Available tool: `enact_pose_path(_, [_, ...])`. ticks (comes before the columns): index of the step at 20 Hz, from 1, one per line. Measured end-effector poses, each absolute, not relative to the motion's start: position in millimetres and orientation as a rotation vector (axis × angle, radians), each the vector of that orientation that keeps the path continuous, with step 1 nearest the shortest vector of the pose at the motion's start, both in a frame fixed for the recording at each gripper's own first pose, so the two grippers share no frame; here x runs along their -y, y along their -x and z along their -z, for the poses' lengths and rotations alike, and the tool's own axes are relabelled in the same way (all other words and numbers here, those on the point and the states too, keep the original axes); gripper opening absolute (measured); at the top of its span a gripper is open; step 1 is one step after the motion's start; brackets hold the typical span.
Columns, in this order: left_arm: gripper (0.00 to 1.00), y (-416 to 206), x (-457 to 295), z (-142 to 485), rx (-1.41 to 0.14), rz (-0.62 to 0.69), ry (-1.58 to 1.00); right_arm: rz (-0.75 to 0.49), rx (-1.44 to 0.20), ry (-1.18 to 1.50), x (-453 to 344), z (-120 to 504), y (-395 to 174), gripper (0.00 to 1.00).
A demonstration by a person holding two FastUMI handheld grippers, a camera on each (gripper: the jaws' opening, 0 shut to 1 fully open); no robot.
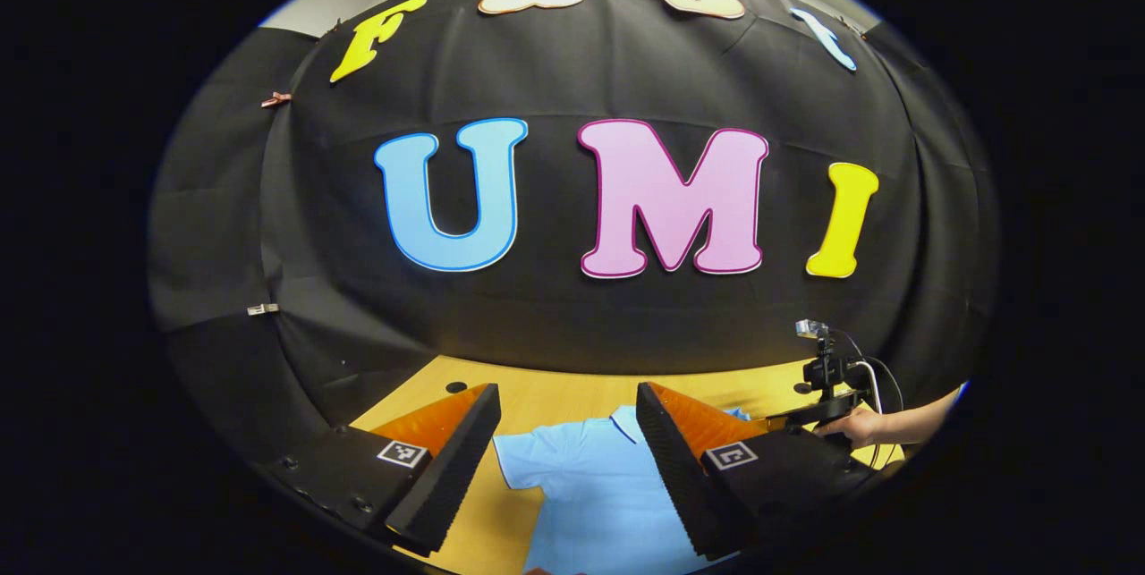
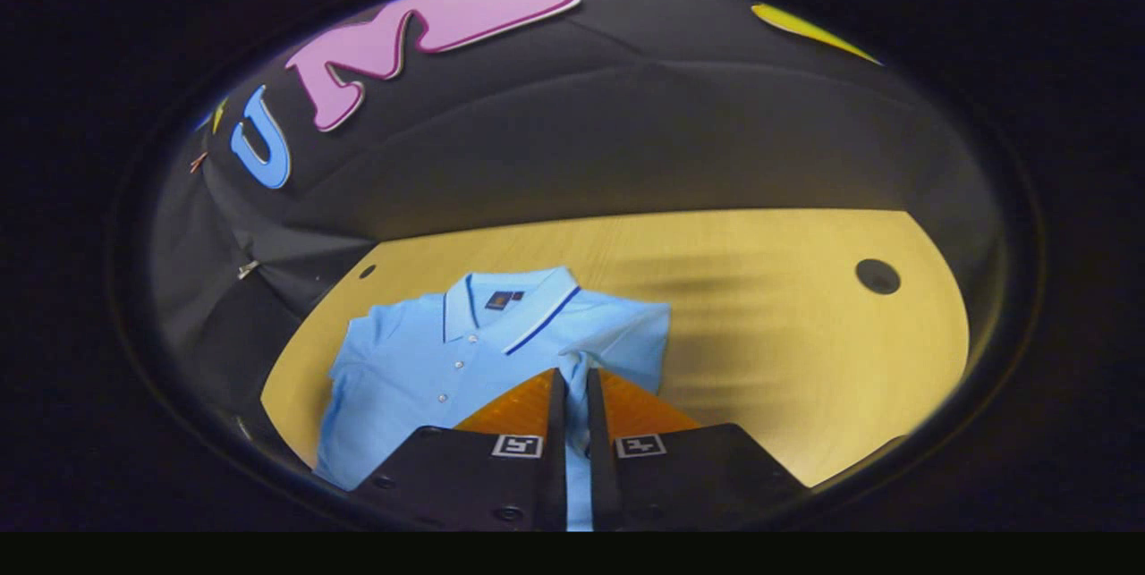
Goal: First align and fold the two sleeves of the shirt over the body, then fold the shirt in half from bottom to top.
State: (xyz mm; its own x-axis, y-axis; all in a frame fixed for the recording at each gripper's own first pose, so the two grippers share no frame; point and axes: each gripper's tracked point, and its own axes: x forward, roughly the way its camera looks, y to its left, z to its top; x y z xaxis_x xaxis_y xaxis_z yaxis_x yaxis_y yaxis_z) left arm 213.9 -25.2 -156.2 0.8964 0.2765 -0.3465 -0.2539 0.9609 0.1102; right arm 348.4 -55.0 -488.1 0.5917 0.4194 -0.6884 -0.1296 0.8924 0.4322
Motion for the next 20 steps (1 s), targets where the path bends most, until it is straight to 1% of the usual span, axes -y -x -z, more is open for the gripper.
enact_pose_path(1, [0.97,-209.7,19.2,162.9,-0.380,-0.280,-0.048,-0.325,-0.888,-0.343,51.2,493.9,-347.8,0.09])
enact_pose_path(3, [0.97,-203.3,6.3,176.6,-0.407,-0.273,-0.020,-0.332,-0.904,-0.347,40.0,495.5,-341.6,0.39])
enact_pose_path(4, [0.97,-200.8,-1.5,183.9,-0.421,-0.273,-0.019,-0.338,-0.907,-0.352,32.5,495.1,-339.4,0.30])
enact_pose_path(5, [0.97,-198.4,-10.6,192.3,-0.435,-0.275,-0.020,-0.351,-0.900,-0.353,27.5,492.4,-338.4,0.33])
enact_pose_path(6, [0.97,-198.1,-20.0,201.1,-0.448,-0.277,-0.020,-0.366,-0.898,-0.347,21.7,489.8,-336.8,0.31])
enact_pose_path(8, [0.97,-202.1,-35.6,217.9,-0.474,-0.276,-0.012,-0.389,-0.891,-0.321,17.8,480.0,-331.8,0.79])
enact_pose_path(9, [0.97,-207.0,-42.6,226.8,-0.482,-0.275,-0.006,-0.399,-0.885,-0.312,15.6,472.9,-328.2,0.88])
enact_pose_path(10, [0.97,-214.2,-49.1,235.5,-0.490,-0.271,0.003,-0.404,-0.872,-0.305,15.7,465.3,-325.6,0.82])
enact_pose_path(11, [0.97,-222.8,-55.1,245.7,-0.498,-0.265,0.014,-0.409,-0.856,-0.296,16.8,457.5,-322.6,0.94])
enact_pose_path(12, [0.97,-232.7,-61.4,258.7,-0.506,-0.255,0.022,-0.416,-0.845,-0.286,18.8,449.2,-318.9,0.96])
enact_pose_path(13, [0.97,-243.0,-68.5,272.5,-0.518,-0.245,0.023,-0.422,-0.836,-0.273,21.1,442.4,-314.7,0.96])
enact_pose_path(17, [0.98,-269.0,-113.8,342.0,-0.657,-0.284,0.028,-0.416,-0.816,-0.261,39.4,413.1,-296.1,0.97])
enact_pose_path(20, [0.98,-291.5,-129.5,380.1,-0.727,-0.298,0.098,-0.376,-0.804,-0.291,58.9,397.8,-281.0,0.97])
